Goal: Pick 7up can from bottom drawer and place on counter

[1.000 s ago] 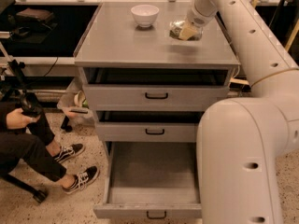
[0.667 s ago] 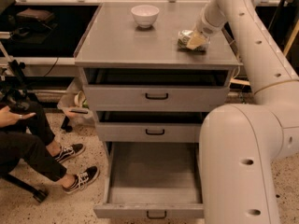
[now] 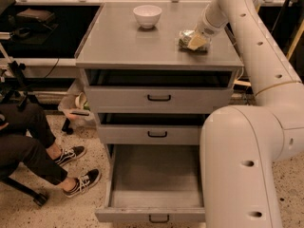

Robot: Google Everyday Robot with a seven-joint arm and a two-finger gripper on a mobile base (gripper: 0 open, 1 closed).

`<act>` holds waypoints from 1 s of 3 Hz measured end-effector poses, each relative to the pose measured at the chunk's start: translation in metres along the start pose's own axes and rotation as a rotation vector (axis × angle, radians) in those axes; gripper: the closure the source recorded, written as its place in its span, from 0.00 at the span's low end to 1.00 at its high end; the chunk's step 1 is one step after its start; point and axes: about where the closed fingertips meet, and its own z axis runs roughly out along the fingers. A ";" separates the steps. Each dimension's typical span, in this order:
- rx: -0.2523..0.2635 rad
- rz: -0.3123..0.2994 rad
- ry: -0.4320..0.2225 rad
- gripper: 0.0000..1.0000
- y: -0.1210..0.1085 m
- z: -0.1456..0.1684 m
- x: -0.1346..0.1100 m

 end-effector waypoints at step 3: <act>0.000 0.000 0.000 0.00 0.000 0.000 0.000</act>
Offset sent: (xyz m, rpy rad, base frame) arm 0.0000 0.0000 0.0000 0.0000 0.0000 0.0000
